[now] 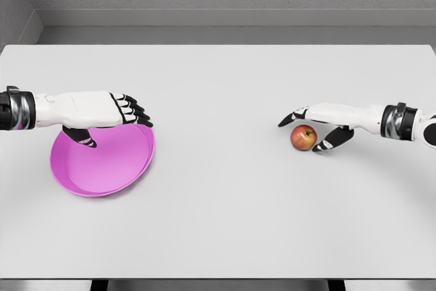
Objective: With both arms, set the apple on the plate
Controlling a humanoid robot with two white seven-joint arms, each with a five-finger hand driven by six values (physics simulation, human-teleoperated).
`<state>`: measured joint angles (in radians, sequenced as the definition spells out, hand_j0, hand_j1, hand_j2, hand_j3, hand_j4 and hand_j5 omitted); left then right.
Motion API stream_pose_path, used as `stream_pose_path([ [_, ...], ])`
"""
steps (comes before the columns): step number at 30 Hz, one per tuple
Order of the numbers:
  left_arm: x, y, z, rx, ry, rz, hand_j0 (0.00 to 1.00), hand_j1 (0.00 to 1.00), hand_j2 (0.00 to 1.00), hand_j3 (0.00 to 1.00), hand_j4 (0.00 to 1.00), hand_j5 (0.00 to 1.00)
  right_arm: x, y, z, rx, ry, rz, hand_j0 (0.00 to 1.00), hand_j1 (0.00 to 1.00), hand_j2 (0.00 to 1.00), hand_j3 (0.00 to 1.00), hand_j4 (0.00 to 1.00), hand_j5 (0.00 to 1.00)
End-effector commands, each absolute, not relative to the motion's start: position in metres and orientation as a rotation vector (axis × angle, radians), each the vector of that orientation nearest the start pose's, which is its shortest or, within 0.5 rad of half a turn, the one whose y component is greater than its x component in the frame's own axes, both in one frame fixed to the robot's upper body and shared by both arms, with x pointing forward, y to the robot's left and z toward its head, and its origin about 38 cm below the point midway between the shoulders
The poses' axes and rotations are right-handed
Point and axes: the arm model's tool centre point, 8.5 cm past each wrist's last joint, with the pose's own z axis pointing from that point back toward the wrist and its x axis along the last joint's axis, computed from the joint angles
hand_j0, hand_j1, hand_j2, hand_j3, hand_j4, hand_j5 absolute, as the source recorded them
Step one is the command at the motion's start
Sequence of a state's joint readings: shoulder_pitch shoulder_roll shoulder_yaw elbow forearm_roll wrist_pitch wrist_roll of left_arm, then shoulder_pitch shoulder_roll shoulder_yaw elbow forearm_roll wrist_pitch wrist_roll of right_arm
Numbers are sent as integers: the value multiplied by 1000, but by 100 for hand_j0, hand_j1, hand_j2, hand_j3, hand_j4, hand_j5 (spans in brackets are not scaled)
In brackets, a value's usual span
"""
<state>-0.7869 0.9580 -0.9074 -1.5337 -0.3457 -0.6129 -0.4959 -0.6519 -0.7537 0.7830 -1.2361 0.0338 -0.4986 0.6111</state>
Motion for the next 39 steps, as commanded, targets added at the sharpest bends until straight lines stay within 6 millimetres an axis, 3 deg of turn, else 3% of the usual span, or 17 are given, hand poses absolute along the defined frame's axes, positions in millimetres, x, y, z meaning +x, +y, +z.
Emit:
stream_pose_path([
  [1,413,295,215,-416,1766,3135,100,100,100,100,100,100,440,-302,142,12,-1305,1763,71,71,71,71,71,71],
  [5,413,295,215,-416,1766,3135,100,100,100,100,100,100,440,-302,141,15,-1304,1764,61,61,61,61,61,61],
  [10,413,295,215,-416,1766,3135,100,100,100,100,100,100,439,-302,142,21,-1316,1775,61,61,61,61,61,61],
  [14,413,295,215,-416,1766,3135,100,100,100,100,100,100,434,-293,147,64,-1394,1823,52,52,52,52,52,52],
  [17,413,295,215,-416,1766,3135,100,100,100,100,100,100,433,-271,149,106,-1447,1837,48,48,48,48,48,48],
  [19,413,295,215,-416,1766,3135,100,100,100,100,100,100,433,-232,170,150,-1556,1885,48,48,48,48,48,48],
  [21,413,295,215,-416,1766,3135,100,100,100,100,100,100,431,-192,174,228,-1592,1929,48,48,48,48,48,48],
  [23,413,295,215,-417,1764,3135,100,100,100,100,100,100,434,-176,180,248,-1619,1940,48,48,48,48,48,48],
  [27,413,295,215,-417,1764,3135,100,100,100,100,100,100,437,-180,181,232,-1610,1929,51,51,51,51,51,51],
  [29,413,295,215,-417,1764,3135,100,100,100,100,100,100,437,-179,180,234,-1607,1929,61,61,61,61,61,61],
  [30,413,295,215,-417,1764,3135,100,100,100,100,100,100,437,-178,179,233,-1605,1929,100,100,100,100,100,100],
  [36,413,295,215,-417,1764,3135,100,100,100,100,100,100,438,-181,180,224,-1608,1924,100,100,100,100,100,100],
  [37,413,295,215,-419,1764,3134,100,100,100,100,100,100,444,-192,186,191,-1622,1894,100,100,100,100,100,100],
  [38,413,296,215,-420,1762,3137,100,100,100,100,100,100,453,-219,194,124,-1639,1837,100,100,100,100,100,100],
  [39,414,293,213,-423,1743,3137,100,100,100,100,100,100,464,-264,196,31,-1619,1741,100,100,100,100,100,100],
])
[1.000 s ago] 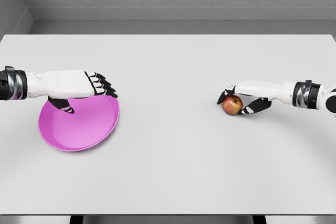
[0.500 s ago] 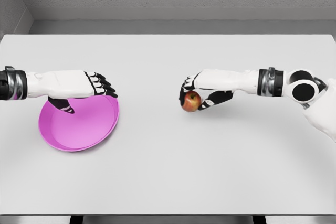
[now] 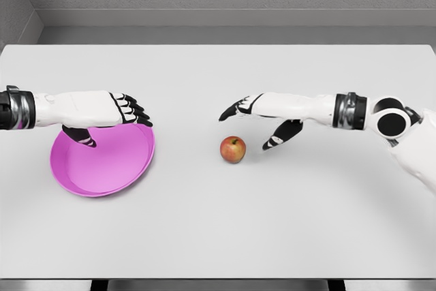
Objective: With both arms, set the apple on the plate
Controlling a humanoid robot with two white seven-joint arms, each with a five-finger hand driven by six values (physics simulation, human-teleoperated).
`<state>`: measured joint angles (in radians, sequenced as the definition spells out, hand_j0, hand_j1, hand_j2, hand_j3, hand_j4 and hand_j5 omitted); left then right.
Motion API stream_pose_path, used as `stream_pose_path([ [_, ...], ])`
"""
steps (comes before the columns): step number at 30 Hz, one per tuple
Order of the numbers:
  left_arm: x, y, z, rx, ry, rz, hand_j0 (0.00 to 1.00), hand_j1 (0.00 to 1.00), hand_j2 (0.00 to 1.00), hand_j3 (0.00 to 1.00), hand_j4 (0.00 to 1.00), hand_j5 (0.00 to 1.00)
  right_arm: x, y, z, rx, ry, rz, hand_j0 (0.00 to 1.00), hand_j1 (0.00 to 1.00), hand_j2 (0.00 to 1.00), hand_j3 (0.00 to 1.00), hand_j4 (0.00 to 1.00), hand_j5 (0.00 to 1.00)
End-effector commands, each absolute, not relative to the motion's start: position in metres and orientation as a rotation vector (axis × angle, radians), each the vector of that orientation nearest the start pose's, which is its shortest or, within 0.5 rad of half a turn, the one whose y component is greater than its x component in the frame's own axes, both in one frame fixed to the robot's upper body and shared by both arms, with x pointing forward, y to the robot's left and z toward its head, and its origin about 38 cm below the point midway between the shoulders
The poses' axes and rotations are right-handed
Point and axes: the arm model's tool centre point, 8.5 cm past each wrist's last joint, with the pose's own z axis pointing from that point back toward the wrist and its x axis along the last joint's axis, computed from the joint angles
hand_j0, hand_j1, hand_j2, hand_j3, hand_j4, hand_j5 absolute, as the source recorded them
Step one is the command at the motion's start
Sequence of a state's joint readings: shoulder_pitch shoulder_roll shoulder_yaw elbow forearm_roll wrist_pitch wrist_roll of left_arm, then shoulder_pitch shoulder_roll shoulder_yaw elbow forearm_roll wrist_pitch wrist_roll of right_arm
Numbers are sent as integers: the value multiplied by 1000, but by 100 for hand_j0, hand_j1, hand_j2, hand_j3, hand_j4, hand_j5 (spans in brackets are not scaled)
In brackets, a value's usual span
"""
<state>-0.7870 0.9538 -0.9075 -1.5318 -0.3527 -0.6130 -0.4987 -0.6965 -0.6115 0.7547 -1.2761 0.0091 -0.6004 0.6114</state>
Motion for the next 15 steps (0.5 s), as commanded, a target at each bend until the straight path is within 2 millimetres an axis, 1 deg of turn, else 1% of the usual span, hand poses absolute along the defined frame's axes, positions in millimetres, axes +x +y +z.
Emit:
stream_pose_path([
  [1,413,289,212,-410,1741,3133,100,100,100,100,100,100,472,-309,199,-62,-1581,1647,100,100,100,100,100,100],
  [2,410,284,214,-396,1742,3114,100,100,100,100,100,100,476,-334,198,-106,-1557,1588,100,100,100,100,100,100],
  [3,407,277,217,-380,1736,3092,100,100,100,100,100,100,478,-347,192,-122,-1536,1547,100,100,100,100,100,100],
  [4,406,275,220,-383,1736,3078,100,100,100,100,100,100,478,-352,194,-131,-1537,1533,100,100,100,100,100,100],
  [5,410,266,225,-383,1747,3048,100,100,100,100,100,100,478,-351,194,-131,-1539,1534,100,100,100,100,100,100],
  [6,417,246,242,-395,1776,2970,100,100,100,100,100,100,478,-350,194,-129,-1541,1535,100,100,100,100,100,100],
  [7,423,217,253,-371,1815,2880,100,100,100,100,100,100,478,-350,194,-129,-1541,1535,100,100,100,100,100,100],
  [8,426,190,254,-325,1797,2843,100,100,100,100,100,100,478,-350,194,-129,-1542,1536,100,100,100,100,100,100],
  [9,425,156,255,-255,1734,2807,100,100,100,100,100,100,478,-349,194,-128,-1543,1535,100,100,100,100,100,100],
  [12,434,106,255,-169,1771,2743,100,100,100,100,100,100,478,-348,193,-124,-1544,1535,100,100,100,100,100,100],
  [13,437,100,253,-158,1782,2741,100,100,100,100,100,100,479,-347,194,-123,-1549,1535,100,100,100,100,100,100],
  [15,447,100,242,-144,1795,2790,100,100,100,100,100,100,480,-345,195,-122,-1554,1535,100,100,100,100,100,100],
])
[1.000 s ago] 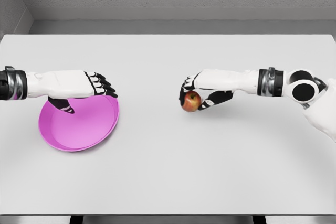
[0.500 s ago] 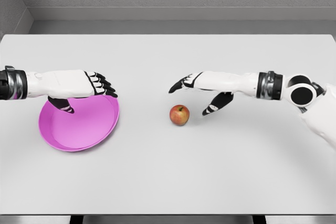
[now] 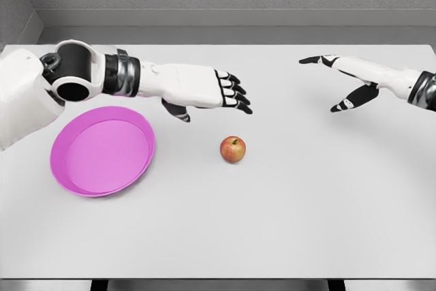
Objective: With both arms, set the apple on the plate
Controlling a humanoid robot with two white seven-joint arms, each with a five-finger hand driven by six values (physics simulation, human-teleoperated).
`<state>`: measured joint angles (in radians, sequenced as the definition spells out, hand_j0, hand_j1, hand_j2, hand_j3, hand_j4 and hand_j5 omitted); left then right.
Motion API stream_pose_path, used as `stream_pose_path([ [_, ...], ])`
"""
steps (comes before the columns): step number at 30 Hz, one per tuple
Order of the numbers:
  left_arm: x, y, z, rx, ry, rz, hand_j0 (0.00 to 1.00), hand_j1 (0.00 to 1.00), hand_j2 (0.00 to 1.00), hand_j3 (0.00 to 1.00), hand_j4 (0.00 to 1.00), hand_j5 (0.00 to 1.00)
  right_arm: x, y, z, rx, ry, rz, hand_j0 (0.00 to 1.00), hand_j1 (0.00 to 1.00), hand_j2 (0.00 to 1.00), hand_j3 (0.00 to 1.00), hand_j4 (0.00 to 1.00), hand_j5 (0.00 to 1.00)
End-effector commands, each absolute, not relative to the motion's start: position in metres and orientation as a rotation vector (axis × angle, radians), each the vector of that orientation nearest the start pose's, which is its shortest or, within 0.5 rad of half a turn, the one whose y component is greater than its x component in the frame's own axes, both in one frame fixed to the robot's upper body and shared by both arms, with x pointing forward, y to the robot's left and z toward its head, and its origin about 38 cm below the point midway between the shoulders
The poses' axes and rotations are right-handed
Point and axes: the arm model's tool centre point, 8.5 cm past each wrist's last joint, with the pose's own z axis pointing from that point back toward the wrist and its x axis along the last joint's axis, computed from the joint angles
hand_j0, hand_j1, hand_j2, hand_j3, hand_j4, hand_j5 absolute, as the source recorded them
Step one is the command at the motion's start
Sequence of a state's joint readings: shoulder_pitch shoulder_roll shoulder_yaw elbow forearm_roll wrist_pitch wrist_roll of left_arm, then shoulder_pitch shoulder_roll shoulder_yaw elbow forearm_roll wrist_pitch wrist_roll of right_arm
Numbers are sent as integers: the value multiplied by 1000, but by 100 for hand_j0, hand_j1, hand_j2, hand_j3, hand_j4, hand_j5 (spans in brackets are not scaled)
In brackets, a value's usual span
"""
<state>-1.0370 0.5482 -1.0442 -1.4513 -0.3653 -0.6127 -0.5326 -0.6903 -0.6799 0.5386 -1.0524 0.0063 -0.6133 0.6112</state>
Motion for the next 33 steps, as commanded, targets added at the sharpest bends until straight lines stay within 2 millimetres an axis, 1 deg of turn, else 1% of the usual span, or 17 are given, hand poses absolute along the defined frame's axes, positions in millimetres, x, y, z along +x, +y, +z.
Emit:
stream_pose_path([
  [1,452,106,239,-152,1797,2814,100,100,100,100,100,100,480,-345,195,-122,-1555,1536,100,100,100,100,100,100],
  [2,455,110,232,-151,1799,2842,100,100,100,100,100,100,480,-345,195,-122,-1555,1536,100,100,100,100,100,100],
  [4,455,113,217,-126,1794,2880,100,100,100,100,100,100,479,-344,195,-119,-1556,1536,100,100,100,100,100,100],
  [6,457,116,214,-134,1777,2901,100,100,100,100,100,100,479,-342,195,-117,-1561,1539,100,100,100,100,100,100],
  [8,448,105,198,-71,1710,2918,100,100,100,100,100,100,479,-335,198,-107,-1578,1547,100,100,100,100,100,100],
  [9,447,100,196,-68,1700,2912,100,100,100,100,100,100,479,-335,196,-105,-1575,1548,100,100,100,100,100,100],
  [15,446,95,196,-70,1696,2900,100,100,100,100,100,100,477,-338,199,-115,-1573,1556,100,100,100,100,100,100],
  [20,443,87,194,-56,1689,2890,97,97,97,97,97,97,478,-337,199,-112,-1575,1554,100,100,100,100,100,100],
  [27,441,86,185,-74,1632,2906,96,96,96,96,96,96,477,-336,197,-108,-1573,1555,100,100,100,100,100,100],
  [29,446,86,178,-78,1623,2933,96,96,96,96,96,96,477,-337,197,-110,-1571,1554,100,100,100,100,100,100],
  [33,449,83,174,-86,1614,2943,96,96,96,96,96,96,477,-337,197,-109,-1574,1553,100,100,100,100,100,100],
])
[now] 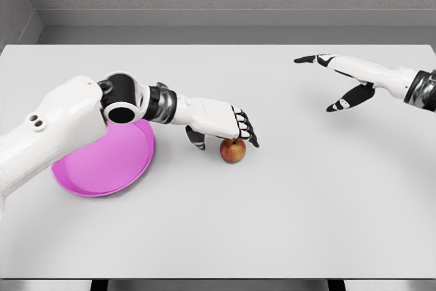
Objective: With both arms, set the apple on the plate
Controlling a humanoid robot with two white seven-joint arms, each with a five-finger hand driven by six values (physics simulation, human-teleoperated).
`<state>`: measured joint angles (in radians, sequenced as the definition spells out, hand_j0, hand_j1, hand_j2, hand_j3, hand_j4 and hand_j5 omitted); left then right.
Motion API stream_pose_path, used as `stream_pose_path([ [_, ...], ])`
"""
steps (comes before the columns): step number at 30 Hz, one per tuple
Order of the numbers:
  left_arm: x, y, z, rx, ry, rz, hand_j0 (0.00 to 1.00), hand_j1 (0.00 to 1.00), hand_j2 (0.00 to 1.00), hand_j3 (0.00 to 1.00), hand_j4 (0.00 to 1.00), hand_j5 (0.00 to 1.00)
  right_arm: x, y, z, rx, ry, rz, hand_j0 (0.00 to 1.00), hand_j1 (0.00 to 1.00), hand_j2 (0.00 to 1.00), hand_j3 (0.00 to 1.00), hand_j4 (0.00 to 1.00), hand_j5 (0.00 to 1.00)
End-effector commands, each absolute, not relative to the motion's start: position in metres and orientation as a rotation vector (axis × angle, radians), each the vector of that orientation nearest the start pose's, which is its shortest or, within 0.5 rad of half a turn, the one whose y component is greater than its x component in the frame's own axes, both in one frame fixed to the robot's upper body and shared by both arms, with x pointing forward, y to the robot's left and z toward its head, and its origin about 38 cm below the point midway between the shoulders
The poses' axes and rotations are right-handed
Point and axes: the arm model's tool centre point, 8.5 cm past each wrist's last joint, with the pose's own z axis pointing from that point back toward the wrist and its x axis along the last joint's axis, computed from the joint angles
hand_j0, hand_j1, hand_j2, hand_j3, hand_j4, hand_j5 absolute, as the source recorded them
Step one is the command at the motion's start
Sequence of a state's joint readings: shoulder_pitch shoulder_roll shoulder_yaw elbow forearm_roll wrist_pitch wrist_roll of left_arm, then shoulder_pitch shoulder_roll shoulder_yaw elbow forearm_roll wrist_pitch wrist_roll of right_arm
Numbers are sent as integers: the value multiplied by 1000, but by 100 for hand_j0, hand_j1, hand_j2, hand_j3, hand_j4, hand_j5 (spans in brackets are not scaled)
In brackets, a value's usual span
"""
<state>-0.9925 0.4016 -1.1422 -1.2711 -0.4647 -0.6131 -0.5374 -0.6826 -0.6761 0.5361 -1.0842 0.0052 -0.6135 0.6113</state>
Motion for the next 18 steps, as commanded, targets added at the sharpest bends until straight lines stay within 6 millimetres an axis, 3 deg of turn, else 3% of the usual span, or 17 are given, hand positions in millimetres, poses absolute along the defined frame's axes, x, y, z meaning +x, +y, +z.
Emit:
stream_pose_path([
  [1,449,83,174,-87,1614,2945,95,95,95,95,95,95,477,-336,198,-108,-1575,1554,100,100,100,100,100,100],
  [4,445,79,169,-73,1591,2944,89,89,89,89,89,89,477,-336,197,-109,-1574,1553,100,100,100,100,100,100],
  [18,441,71,166,-48,1575,2935,84,84,84,84,84,84,478,-330,196,-95,-1583,1555,100,100,100,100,100,100],
])
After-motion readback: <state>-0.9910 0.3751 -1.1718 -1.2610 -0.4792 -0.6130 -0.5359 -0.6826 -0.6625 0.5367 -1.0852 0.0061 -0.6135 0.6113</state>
